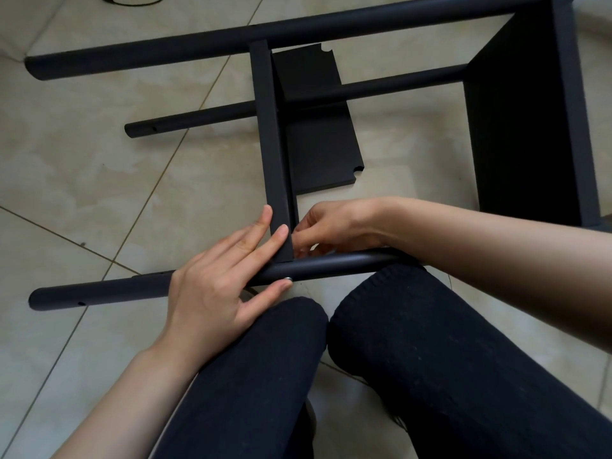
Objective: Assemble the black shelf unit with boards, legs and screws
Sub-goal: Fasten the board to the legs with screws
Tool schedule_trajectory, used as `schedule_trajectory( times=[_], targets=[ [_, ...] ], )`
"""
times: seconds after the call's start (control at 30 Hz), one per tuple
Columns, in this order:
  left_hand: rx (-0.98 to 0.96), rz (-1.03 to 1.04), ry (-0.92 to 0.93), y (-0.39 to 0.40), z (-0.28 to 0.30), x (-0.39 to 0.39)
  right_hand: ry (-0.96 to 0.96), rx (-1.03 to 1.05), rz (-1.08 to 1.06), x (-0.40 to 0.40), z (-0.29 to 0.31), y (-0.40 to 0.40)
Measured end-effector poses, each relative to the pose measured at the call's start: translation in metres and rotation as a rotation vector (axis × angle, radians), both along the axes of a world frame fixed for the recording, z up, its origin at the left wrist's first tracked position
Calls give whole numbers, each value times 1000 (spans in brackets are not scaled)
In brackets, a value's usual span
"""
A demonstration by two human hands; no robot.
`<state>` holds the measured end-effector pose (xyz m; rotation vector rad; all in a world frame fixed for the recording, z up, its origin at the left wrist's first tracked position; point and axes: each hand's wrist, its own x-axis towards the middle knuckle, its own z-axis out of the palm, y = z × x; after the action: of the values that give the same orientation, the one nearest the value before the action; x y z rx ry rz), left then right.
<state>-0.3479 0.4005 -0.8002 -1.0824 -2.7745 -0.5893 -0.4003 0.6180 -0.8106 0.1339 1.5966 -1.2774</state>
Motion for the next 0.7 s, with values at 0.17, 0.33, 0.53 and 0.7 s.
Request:
schedule_trajectory(
  times=[0.17, 0.33, 0.53, 0.7],
  targets=[
    [3, 1, -3, 0, 0, 0, -67, -80, 0, -2, 2, 10],
    [-1, 0, -5, 1, 1, 0, -52, -50, 11, -1, -1, 5],
    [-4, 2, -6, 2, 2, 0, -102, -72, 22, -7, 1, 6],
    [-11, 0, -2, 2, 2, 0, -126, -70, 7, -8, 0, 8]
  ],
)
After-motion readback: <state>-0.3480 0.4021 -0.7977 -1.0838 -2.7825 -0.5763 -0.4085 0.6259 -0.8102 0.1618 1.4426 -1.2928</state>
